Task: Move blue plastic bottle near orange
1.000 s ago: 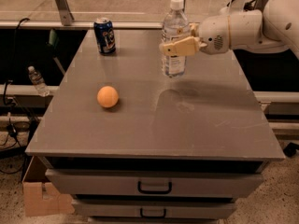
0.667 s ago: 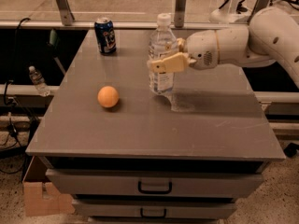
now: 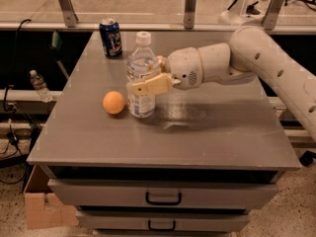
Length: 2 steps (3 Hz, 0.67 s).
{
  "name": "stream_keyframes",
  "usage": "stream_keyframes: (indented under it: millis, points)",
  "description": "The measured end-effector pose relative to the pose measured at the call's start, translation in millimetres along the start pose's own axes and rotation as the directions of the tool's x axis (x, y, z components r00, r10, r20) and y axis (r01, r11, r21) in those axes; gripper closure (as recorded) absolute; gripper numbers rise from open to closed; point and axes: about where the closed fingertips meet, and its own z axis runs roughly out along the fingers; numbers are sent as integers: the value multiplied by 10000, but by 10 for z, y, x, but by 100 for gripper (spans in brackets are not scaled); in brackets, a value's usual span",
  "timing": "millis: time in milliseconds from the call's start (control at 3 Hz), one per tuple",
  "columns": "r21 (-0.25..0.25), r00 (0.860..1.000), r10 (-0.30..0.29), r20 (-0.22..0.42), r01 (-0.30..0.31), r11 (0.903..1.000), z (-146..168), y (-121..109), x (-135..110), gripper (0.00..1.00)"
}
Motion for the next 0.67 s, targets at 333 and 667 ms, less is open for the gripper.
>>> stream_keyframes:
  millis: [333,667]
  points:
    - [-306,9990,-430,89,432,9986,133,41,-5,100]
    - [-396,9969,-789,30,789,9961,180,21,-1,100]
